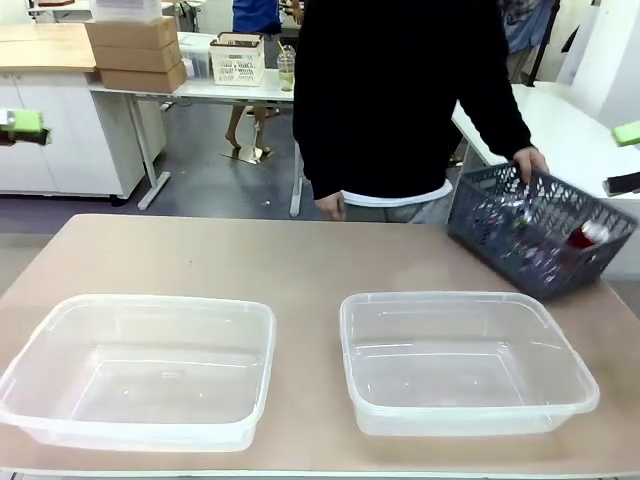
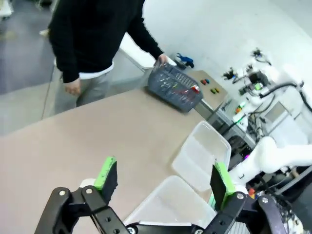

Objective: Sort the waste into each basket.
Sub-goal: Pick up the Organizing box on the left side of the table and lift it.

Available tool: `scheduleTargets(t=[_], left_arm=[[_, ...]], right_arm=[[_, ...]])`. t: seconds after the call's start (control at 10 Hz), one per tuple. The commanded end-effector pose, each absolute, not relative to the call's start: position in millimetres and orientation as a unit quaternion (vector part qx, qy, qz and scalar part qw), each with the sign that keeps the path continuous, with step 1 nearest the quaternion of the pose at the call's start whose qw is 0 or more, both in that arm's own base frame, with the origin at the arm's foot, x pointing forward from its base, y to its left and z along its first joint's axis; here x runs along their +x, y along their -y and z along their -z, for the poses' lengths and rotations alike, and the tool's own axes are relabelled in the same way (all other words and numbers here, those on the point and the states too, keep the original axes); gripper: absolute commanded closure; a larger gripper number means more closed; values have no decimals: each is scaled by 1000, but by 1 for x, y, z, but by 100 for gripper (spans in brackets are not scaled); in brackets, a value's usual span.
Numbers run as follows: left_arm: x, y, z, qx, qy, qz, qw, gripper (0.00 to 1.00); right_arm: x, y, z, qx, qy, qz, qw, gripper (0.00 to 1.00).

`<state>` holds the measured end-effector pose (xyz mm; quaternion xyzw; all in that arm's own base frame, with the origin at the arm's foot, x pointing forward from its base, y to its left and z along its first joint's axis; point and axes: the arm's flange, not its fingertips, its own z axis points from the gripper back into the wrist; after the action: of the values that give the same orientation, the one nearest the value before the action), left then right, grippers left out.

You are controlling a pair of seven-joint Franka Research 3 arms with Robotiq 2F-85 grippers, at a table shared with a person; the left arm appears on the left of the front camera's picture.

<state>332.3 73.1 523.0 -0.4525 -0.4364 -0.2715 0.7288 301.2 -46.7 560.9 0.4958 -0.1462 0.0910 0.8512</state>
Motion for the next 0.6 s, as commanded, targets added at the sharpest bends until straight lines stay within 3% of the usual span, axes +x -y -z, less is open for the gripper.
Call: scheduleTargets(t=[0.0, 0.3, 0.5], left_arm=[[327, -60, -539, -444, 456, 322, 700, 0], [327, -60, -539, -444, 456, 322, 700, 0], [323, -55, -543, -447, 452, 320, 703, 0]], right_arm=[[304, 39, -569, 482, 162, -118, 853, 0], [304, 39, -569, 482, 162, -118, 853, 0], [317, -7, -574, 446, 110, -137, 877, 0]])
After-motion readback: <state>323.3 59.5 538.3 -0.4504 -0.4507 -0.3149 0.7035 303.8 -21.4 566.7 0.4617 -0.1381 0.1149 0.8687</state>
